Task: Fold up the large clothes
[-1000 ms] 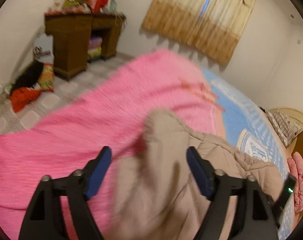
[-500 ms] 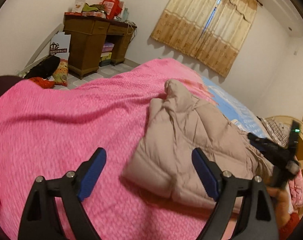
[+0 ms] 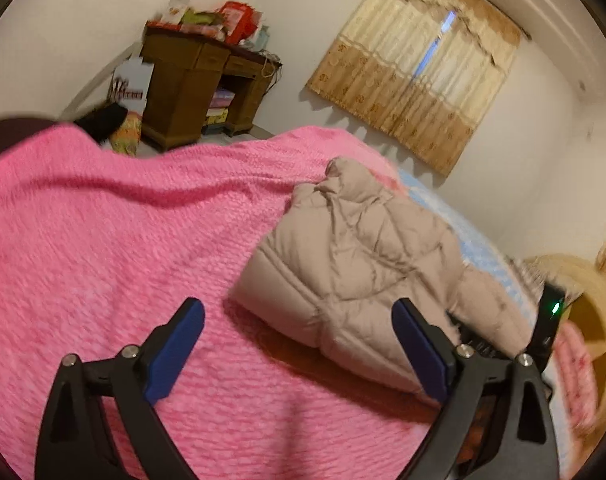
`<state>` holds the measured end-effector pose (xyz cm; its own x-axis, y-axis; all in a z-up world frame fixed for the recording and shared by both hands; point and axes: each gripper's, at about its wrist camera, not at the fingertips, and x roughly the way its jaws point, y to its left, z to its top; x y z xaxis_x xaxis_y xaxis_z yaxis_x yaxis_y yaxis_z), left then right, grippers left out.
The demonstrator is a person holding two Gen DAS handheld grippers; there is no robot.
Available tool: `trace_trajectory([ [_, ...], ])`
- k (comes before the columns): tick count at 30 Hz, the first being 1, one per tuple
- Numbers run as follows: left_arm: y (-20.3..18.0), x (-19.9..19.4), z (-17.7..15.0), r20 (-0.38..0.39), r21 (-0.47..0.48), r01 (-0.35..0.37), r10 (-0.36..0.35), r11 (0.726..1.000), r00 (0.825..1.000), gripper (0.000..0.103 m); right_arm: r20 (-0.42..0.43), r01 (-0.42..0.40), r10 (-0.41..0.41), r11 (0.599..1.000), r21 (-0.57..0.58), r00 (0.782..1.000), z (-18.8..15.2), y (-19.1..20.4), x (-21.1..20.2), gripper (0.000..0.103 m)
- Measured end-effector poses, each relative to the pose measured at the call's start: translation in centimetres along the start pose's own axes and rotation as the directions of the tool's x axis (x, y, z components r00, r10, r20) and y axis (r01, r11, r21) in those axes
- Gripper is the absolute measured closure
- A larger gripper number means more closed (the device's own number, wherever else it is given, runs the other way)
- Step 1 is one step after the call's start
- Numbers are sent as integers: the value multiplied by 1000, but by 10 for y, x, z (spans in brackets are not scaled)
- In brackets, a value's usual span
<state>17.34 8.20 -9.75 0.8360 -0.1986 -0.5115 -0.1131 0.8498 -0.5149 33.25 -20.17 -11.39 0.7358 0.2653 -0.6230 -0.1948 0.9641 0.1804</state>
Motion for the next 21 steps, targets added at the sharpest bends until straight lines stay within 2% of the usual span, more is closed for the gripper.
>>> trace_trajectory([
  [3,-4,8,-9,-30,-79,89,-92,993,995,6,8,-7,7,1000,3,1000,0,-1,-1,65],
  [5,-11,18,-11,-49,-82,114,-118,990,992,1,11,-14,14,1000,8,1000,-1,-2,-1,65],
  [7,-10,31,-9,-50,-100,76,-81,992,995,1,14,-26,26,1000,17,1000,0,-5,-1,65],
  [8,-5,39,-6,-50,-143,63,-71,988,996,1,16,-30,29,999,19,999,-1,-7,-1,65],
  [11,11,55,-3,-57,-267,73,-91,961,994,4,20,-38,37,999,24,999,-2,-6,-2,65],
  [12,13,57,-1,-46,-279,63,-79,958,996,5,21,-40,40,999,25,999,-2,-6,-2,64],
  [14,9,60,2,-19,-255,51,-58,966,998,5,22,-45,44,999,29,999,-2,-7,-3,64],
  [18,3,69,5,-25,-238,27,-34,971,999,5,16,-67,66,996,60,998,1,-10,-12,64],
  [21,6,71,6,-19,-249,42,-48,968,999,4,89,-122,109,980,158,990,1,-19,-41,65],
])
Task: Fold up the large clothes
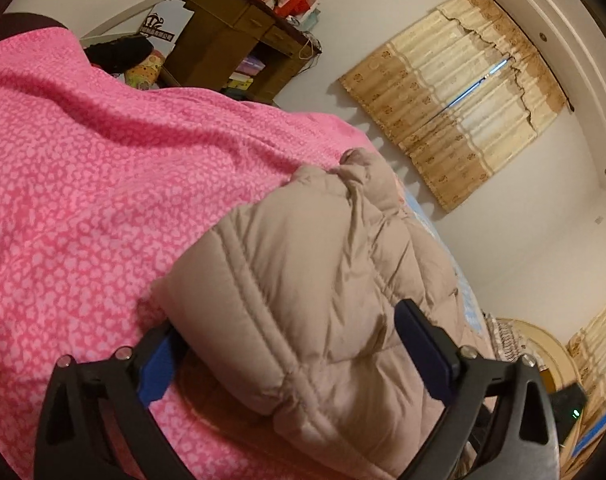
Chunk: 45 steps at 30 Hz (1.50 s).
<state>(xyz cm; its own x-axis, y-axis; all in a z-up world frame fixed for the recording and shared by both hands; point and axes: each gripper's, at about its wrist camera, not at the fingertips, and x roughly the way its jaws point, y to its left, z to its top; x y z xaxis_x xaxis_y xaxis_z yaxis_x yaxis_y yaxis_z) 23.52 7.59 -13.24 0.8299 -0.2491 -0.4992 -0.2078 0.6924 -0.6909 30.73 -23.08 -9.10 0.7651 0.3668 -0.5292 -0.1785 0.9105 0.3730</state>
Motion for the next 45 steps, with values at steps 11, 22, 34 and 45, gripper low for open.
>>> trace_trajectory([
  [11,-6,4,-1,34,43,-29,28,999,999,14,-73,39,-40,999,-17,996,-22,-7,21,65],
  [22,-21,7,6,54,73,0,-4,997,999,48,-81,25,-25,1000,-1,996,-20,-11,26,65],
  [34,-139,-52,-21,177,624,7,-150,781,973,80,-157,-74,90,991,110,983,-4,-35,10,65],
  [45,-246,-73,-121,84,924,40,-303,381,949,80,80,-73,54,962,262,995,32,-138,-122,65],
])
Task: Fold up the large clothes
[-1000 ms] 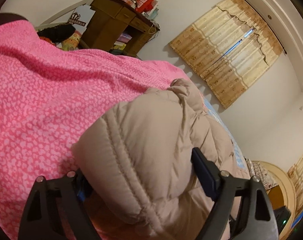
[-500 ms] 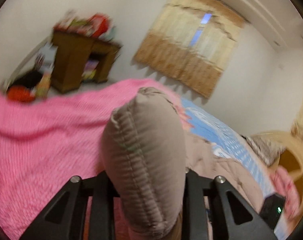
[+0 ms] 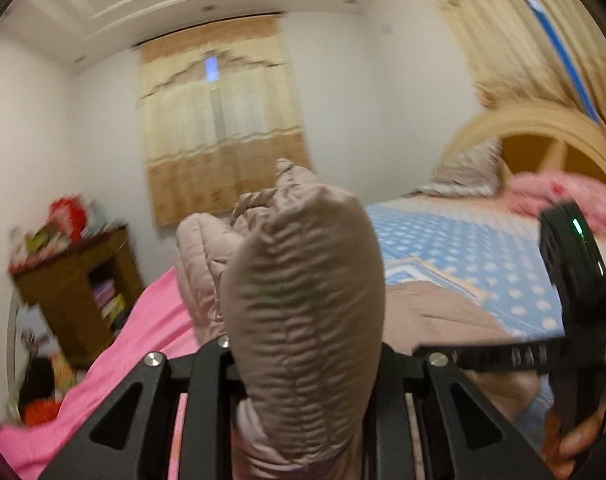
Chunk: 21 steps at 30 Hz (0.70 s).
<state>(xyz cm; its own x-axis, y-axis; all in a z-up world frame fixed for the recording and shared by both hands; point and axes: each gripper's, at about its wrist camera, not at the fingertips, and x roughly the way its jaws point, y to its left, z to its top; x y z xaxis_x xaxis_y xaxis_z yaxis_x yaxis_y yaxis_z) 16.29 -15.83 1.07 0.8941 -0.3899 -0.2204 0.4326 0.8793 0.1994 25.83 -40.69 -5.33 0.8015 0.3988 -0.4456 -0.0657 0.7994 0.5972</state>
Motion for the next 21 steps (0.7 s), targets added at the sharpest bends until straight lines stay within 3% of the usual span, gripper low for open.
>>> trace_trajectory([
  [4,-54,18,2,-54,127,75,-69,989,996,80,21,57,-59,993,99,998,2,-52,-29,65],
  [10,-132,34,-26,-156,336,173,-127,926,980,80,-6,67,-67,973,221,998,-12,-113,-51,65],
  [13,-144,31,-35,-201,339,234,-173,911,964,77,-25,95,-91,965,246,995,-19,-134,-62,64],
  [16,-147,29,-41,-226,354,271,-199,895,954,62,-14,121,-121,953,279,992,-24,-153,-79,64],
  [18,-147,23,-42,-233,346,302,-230,888,945,33,6,123,-131,947,298,991,-27,-160,-91,64],
  [21,-145,5,-40,-229,341,345,-279,874,933,25,93,91,-122,956,280,988,-22,-154,-114,65],
])
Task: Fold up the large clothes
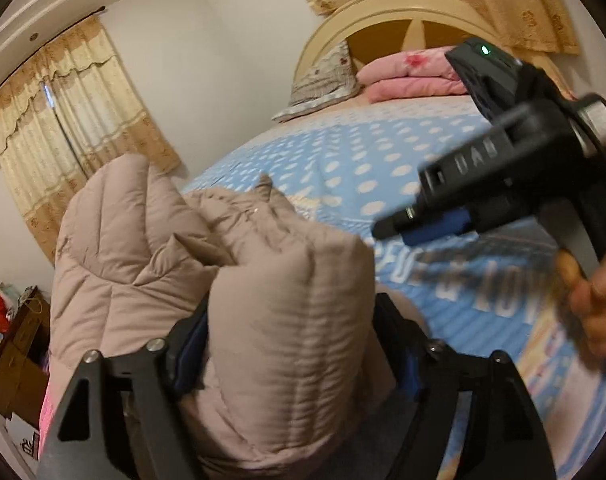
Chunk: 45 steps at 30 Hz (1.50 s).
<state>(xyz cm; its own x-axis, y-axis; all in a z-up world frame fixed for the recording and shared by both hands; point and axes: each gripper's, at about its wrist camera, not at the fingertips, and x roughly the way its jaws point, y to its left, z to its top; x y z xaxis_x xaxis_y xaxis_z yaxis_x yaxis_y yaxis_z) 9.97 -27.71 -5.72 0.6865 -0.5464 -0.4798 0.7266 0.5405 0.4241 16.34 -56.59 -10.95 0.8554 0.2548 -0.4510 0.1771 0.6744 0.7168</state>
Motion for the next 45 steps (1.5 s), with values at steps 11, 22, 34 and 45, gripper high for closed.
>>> trace_trajectory([
  [11,30,-92,-23,80,-101,56,-48,993,996,0,73,-57,71,982,-179,995,27,78,-14,29],
  [22,173,-140,-65,212,-557,14,126,831,969,0,-25,-177,177,945,-276,984,44,126,9,25],
  [34,231,-1,-101,-104,-796,-196,189,573,976,1,-307,-164,-34,787,-595,951,11,227,153,57],
  [45,210,-21,-44,32,-724,-102,181,683,983,1,-5,-140,175,769,-623,984,-13,198,44,86],
])
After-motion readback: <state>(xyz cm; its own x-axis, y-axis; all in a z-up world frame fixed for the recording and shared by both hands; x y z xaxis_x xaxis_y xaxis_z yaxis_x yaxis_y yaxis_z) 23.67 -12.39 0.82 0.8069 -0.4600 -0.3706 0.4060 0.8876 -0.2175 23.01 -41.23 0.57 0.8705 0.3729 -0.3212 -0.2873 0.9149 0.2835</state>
